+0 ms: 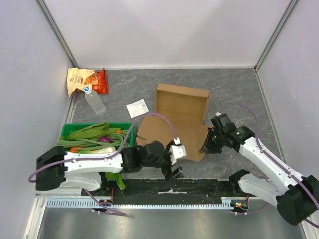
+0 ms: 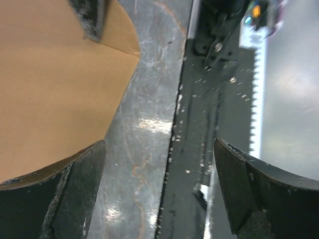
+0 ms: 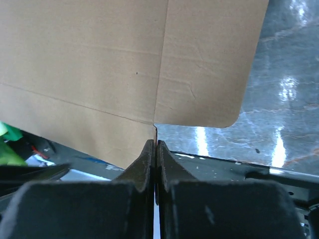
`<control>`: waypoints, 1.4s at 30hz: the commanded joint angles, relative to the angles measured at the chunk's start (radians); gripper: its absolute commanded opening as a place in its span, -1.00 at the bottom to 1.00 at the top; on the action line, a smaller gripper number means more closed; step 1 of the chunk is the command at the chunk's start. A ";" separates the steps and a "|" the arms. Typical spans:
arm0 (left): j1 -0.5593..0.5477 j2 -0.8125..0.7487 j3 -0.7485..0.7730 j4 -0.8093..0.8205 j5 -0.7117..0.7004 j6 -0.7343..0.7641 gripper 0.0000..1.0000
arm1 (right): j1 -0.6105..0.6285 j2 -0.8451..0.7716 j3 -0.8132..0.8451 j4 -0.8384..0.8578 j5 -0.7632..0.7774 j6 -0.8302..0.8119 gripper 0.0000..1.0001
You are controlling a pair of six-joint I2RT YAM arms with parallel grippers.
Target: Fold the paper box
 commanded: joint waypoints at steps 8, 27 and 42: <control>-0.142 0.224 0.125 0.040 -0.563 0.511 0.78 | -0.043 -0.004 0.065 -0.048 -0.135 -0.008 -1.00; -0.016 -0.164 0.011 0.034 -0.589 -0.256 0.97 | -0.055 -0.067 0.025 0.036 -0.152 0.088 -1.00; 0.260 -0.486 -0.205 -0.086 -0.364 -1.403 0.99 | -0.052 -0.124 -0.030 0.170 -0.113 0.206 -1.00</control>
